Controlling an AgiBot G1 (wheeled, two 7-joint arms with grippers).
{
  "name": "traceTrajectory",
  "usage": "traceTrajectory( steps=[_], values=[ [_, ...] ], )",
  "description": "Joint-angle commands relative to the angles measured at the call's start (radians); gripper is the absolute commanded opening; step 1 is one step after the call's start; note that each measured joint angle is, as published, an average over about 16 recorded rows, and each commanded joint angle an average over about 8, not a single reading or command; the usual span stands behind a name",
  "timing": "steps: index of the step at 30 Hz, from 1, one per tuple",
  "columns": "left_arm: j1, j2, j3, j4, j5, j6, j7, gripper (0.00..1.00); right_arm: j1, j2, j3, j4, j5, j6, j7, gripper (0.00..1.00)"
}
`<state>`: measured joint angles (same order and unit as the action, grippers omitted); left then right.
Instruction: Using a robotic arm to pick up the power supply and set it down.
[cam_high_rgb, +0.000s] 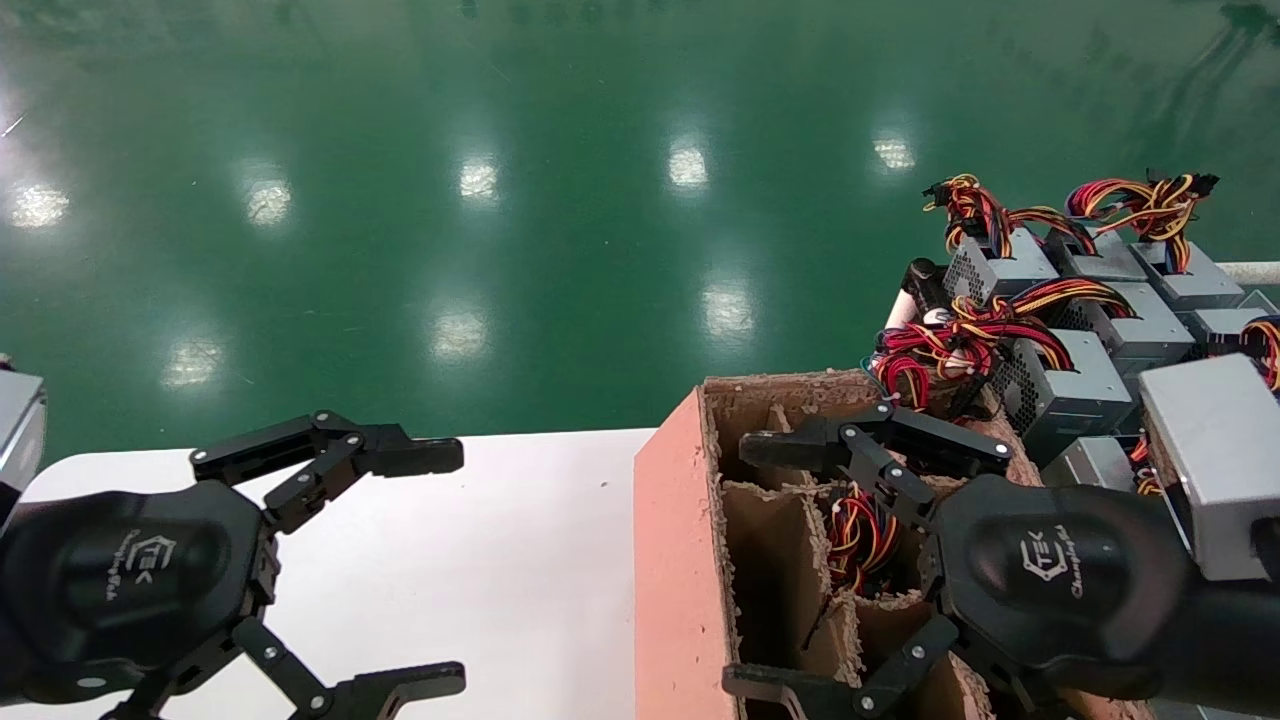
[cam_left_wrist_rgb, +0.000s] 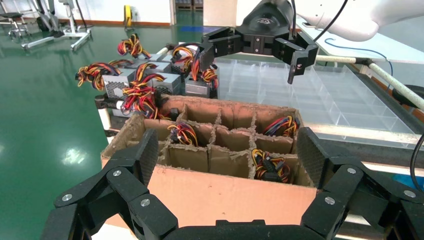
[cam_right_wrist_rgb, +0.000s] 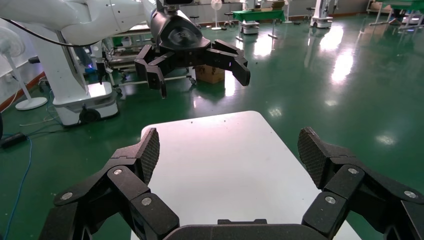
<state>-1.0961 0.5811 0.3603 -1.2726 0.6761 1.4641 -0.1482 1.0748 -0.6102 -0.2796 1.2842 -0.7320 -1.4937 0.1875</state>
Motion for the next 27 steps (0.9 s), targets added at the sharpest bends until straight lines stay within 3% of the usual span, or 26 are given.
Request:
traceTrajectory(
  steps=[1,26,27],
  values=[
    [0.000,0.000,0.000,0.000,0.000,0.000,0.000,1.00,0.000,0.000,0.000,0.000,0.000,0.000,0.000,1.00],
    [0.000,0.000,0.000,0.000,0.000,0.000,0.000,1.00,0.000,0.000,0.000,0.000,0.000,0.000,0.000,1.00],
    [0.000,0.000,0.000,0.000,0.000,0.000,0.000,0.92,0.000,0.000,0.000,0.000,0.000,0.000,0.000,1.00]
  ],
)
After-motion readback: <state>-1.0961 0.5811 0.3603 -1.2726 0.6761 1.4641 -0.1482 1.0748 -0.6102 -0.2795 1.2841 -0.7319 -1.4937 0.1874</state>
